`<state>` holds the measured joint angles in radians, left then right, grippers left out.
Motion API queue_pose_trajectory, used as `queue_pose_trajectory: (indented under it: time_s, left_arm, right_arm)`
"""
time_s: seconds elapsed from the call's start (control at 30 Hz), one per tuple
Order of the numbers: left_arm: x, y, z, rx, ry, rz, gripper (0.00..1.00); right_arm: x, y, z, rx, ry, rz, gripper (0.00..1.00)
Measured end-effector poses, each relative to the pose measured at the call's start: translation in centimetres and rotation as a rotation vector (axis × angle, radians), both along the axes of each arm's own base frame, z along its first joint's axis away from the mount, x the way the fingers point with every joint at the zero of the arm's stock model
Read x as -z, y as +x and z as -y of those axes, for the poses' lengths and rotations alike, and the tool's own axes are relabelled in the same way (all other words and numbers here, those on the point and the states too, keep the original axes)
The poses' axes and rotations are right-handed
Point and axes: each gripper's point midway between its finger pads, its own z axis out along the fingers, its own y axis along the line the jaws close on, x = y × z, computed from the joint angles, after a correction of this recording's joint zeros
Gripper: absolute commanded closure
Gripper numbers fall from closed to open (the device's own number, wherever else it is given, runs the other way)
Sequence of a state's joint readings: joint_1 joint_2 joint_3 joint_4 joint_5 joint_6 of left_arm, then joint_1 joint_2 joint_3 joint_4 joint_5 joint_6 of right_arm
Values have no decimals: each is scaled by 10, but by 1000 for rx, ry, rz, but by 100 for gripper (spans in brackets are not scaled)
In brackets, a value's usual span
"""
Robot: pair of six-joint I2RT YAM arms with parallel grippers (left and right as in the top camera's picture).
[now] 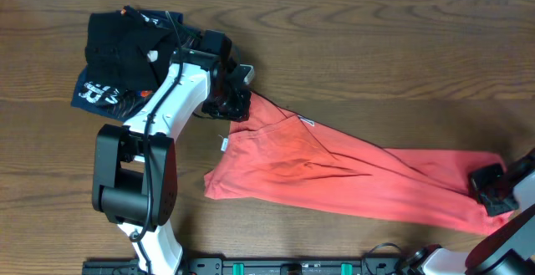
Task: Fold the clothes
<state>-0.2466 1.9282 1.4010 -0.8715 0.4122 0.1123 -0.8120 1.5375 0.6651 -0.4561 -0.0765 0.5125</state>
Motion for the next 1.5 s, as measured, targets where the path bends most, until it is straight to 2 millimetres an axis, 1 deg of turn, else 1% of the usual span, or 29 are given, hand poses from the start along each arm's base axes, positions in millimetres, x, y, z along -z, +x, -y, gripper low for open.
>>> queue_pose_trajectory:
  time_s: [0.03,0.13,0.2,0.27,0.33,0.4,0.43,0.5,0.6,0.67,0.7,0.77,0.83,0.9,0.93,0.97,1.0,1.07,1.13,1.17,1.27,1.3,1.37,1.4,1.5]
  left_arm:
    - [0,0,0,0,0,0,71]
    - [0,0,0,0,0,0,68]
    - [0,0,0,3,0,3,65]
    - [0,0,0,2,0,3,64]
    - [0,1,0,2,-1,3,64]
    - [0,0,0,3,0,2,64]
    - [0,-1,0,3,1,-4,64]
    - [0,-7,-1,4,7,-27,64]
    - [1,-17,-3,7,17,-67,64]
    - [2,-23,-3,10,23,-92,67]
    - [3,-25,-4,9,25,-99,70]
    - [9,-31,-4,14,28,-111,71]
    - [19,-37,-6,14,29,-115,73]
    - [35,-41,-6,5,25,-103,81]
    - [41,-43,-7,-2,24,-101,88]
    - [49,-44,-7,-9,21,-94,91]
    - [54,-45,-6,-12,8,-86,93]
    - [55,-41,-5,-22,-8,-40,94]
    - [55,-33,-3,-31,-17,14,94]
    - [55,-25,-3,-41,-17,49,94]
    - [52,12,-9,-86,3,197,94]
    - [50,25,-16,-113,17,242,94]
    - [47,47,-32,-170,39,304,94]
    - [43,58,-42,-203,48,331,94]
    - [26,87,-71,-290,71,394,93]
  right_arm:
    - [-1,14,9,10,-46,66,99]
    - [-1,50,22,14,-117,224,99]
    - [-2,77,17,-11,-127,312,99]
    - [-4,103,8,-40,-123,401,99]
    - [-3,127,-10,-80,-86,470,98]
    - [-4,143,-29,-110,-41,512,91]
    - [-5,147,-36,-118,-18,524,89]
    - [-8,152,-43,-142,10,546,84]
    - [-14,150,-47,-180,51,563,77]
    - [-21,145,-47,-199,79,575,73]
    - [-27,142,-46,-206,88,586,71]
    - [-47,138,-39,-220,89,616,71]
    - [-66,134,-33,-231,79,631,71]
    - [-84,127,-29,-245,72,632,74]
    - [-89,123,-29,-252,73,618,75]
    - [-92,118,-29,-251,80,599,76]
    - [-93,112,-31,-251,88,577,77]
    - [-88,99,-37,-249,114,512,78]
    - [-78,85,-44,-246,146,439,78]
    - [-74,79,-47,-245,156,409,77]
    - [-66,67,-49,-245,157,339,71]
    - [-65,65,-48,-255,147,329,68]
    - [-64,65,-46,-279,125,324,64]
    - [-65,67,-44,-302,106,330,59]
    - [-69,74,-36,-363,39,353,49]
